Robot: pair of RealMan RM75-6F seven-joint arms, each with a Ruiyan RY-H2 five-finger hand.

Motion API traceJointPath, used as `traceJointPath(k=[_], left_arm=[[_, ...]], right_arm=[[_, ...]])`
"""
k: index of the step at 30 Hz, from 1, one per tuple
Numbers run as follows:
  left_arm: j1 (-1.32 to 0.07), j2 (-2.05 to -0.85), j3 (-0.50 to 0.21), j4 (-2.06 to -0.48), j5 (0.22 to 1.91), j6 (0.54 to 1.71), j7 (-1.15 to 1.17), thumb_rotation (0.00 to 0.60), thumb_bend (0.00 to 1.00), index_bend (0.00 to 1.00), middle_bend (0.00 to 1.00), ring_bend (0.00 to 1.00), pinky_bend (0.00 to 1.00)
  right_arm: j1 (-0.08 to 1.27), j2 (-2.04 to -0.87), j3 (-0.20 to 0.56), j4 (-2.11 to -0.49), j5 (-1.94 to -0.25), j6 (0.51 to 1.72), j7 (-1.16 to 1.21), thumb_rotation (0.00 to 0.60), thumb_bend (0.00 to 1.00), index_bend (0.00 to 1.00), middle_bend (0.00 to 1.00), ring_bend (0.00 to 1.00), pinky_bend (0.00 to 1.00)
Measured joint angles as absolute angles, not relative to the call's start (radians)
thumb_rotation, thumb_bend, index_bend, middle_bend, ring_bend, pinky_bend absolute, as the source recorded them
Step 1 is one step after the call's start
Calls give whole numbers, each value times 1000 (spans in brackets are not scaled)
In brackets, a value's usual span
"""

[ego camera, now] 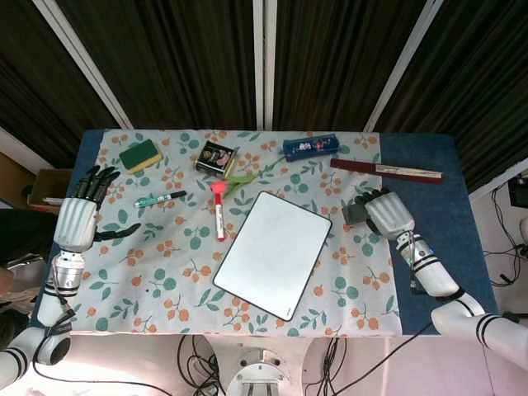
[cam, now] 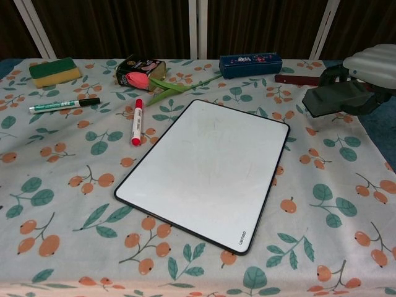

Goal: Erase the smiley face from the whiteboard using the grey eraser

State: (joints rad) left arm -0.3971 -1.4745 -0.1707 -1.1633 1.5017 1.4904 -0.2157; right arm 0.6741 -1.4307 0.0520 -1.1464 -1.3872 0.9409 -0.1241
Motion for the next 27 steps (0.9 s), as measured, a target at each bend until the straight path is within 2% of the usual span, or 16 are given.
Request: traceJointPath(k=[6,8,11,12,14,15,16,22,27], left_arm=[[-399,-1476,-169,-1160,1504,1489,-212,279,6,128,118,55,195],[-398,-1474,-169,-1160,1503,1488,-212,278,7,128,118,55,195],[-398,-1472,-169,-1162,1502,1487,-212,278,6,128,118,55,195],[-398,-1471,-169,-1163,1503,1487,-212,280,6,128,118,55,195],[-399,-1471,-168,-1164,1506,1487,-209,280,6,129,118,55,195],[-400,-1471,-167,-1165,1507,1487,-208,281,6,129,118,55,195],[-400,-1471,-168,-1166,1507,1487,-208,279,7,129,118,55,195],[-399,-1472,-166,-1169,1507,1489,-205,282,6,129,118,55,195],[-393,-1463,-163,-1181,1513,1499,-196,280,7,131,117,55,195]], right_arm=[[668,-1421,46,-1130,-1351,887,-130,600,367,763,602,477,490],[665,-1429,44,-1116,-1353,886,-132,600,359,704,566,408,447],[661,-1442,42,-1098,-1362,890,-123,600,331,503,384,134,267],[660,-1444,42,-1096,-1366,890,-120,600,303,347,247,42,170],[661,-1441,41,-1097,-1363,879,-120,600,255,117,81,0,69],[662,-1439,41,-1100,-1359,870,-123,600,227,35,28,0,32],[662,-1435,41,-1106,-1354,861,-127,600,207,2,5,0,13],[654,-1406,43,-1158,-1334,848,-143,600,189,0,0,0,0],[627,-1354,43,-1231,-1362,919,-123,600,182,0,0,0,0]])
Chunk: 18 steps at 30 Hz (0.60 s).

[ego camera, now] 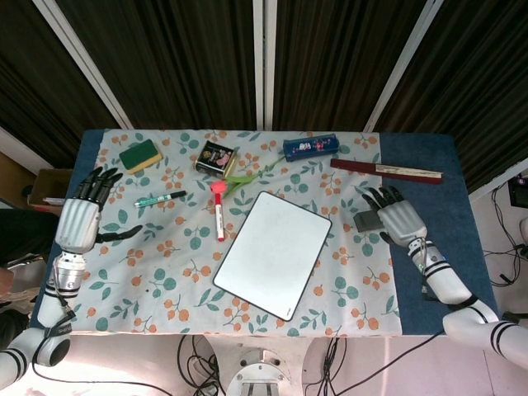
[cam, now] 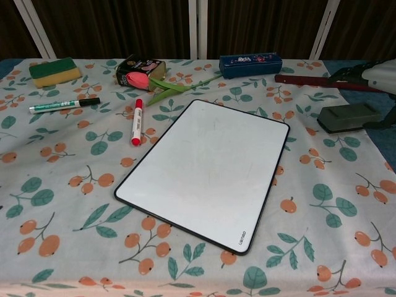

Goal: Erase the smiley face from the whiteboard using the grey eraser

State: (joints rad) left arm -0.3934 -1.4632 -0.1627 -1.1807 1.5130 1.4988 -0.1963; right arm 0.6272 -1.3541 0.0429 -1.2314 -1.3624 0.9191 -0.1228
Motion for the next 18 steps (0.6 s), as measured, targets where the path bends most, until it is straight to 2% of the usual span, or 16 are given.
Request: traceJointPath(k=[7,14,18], left_arm=[[-360,-1393,-135,-1277,1506,1491,-116,272,6,131,118,55,194],[-237,-1281,-66,-1451,1468,1518,43,270,6,131,114,55,194],[-149,-1266,-26,-1449,1450,1577,46,268,6,131,112,55,194]], right_arm=[[511,-1217,25,-1388,-1405,1125,-124,600,169,0,0,0,0],[226,-1127,-7,-1500,-1334,1464,-257,600,230,0,0,0,0],[91,-1119,-28,-1473,-1304,1561,-220,600,242,0,0,0,0]])
